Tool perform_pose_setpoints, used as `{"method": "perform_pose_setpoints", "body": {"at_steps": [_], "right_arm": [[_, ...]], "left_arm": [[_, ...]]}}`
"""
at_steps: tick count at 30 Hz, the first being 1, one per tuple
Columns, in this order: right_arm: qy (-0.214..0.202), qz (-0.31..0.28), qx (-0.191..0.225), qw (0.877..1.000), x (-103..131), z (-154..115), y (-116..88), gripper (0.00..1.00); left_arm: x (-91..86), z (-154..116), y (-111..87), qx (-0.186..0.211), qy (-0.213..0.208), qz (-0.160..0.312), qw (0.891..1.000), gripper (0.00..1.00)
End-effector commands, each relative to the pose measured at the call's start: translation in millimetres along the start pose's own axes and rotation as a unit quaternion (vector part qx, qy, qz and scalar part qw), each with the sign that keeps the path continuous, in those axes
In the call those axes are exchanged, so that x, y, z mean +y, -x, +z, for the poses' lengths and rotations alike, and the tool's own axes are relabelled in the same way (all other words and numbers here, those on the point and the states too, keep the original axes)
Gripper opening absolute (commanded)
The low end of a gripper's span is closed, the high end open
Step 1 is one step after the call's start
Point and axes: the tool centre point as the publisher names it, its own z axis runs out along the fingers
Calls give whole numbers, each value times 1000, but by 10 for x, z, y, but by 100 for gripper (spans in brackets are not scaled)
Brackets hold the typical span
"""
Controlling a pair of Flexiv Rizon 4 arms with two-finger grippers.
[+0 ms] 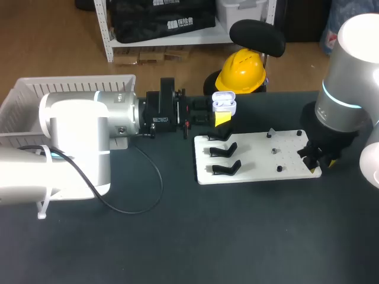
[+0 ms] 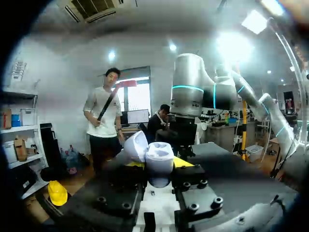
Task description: Pick up each earbud case from the left stands, insert the matching earbuds, close the lid, and place the case in the box.
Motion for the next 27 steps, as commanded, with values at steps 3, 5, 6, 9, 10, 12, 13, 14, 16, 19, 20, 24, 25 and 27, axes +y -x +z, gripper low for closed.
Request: {"method": "perform_pose_setpoints", "body": {"at_steps": [3, 5, 6, 9, 10, 12, 13, 14, 16, 19, 20, 24, 25, 27], "right_arm": [[1, -3, 3, 1000, 9, 24, 32, 41], [1, -3, 4, 1000, 10, 26, 33, 39], [1, -3, 4, 1000, 10, 27, 32, 39], [2, -2, 5, 1000, 8, 32, 29, 38], [2, -2, 5, 1000, 8, 32, 29, 36], [2, -2, 5, 1000, 7, 34, 29, 33], [2, -3, 5, 1000, 8, 35, 29, 33], [2, -3, 5, 1000, 14, 34, 31, 30], [2, -3, 5, 1000, 17, 33, 31, 27], [3, -3, 5, 1000, 17, 51, 33, 14], [3, -4, 6, 1000, 16, 59, 34, 11], [4, -3, 7, 1000, 16, 72, 35, 0], [4, -3, 7, 1000, 16, 73, 35, 0], [4, -3, 7, 1000, 16, 75, 36, 0]], "left_arm": [[-28, 4, -12, -3, 5, 3, 1000, 0], [-28, 4, -12, -3, 5, 3, 1000, 0], [-28, 4, -12, -3, 5, 3, 1000, 0], [-28, 4, -12, -3, 5, 3, 1000, 0], [-28, 4, -12, -3, 5, 3, 1000, 0], [-28, 4, -12, -3, 5, 3, 1000, 0], [-28, 4, -12, -3, 5, 3, 1000, 0], [-28, 4, -12, -3, 5, 3, 1000, 0], [-28, 4, -12, -3, 5, 3, 1000, 0], [-28, 4, -12, -3, 5, 3, 1000, 0], [-28, 4, -12, -3, 5, 3, 1000, 0], [-28, 4, -12, -3, 5, 3, 1000, 0], [-28, 4, -12, -3, 5, 3, 1000, 0], [-28, 4, -12, -3, 5, 3, 1000, 0]]}}
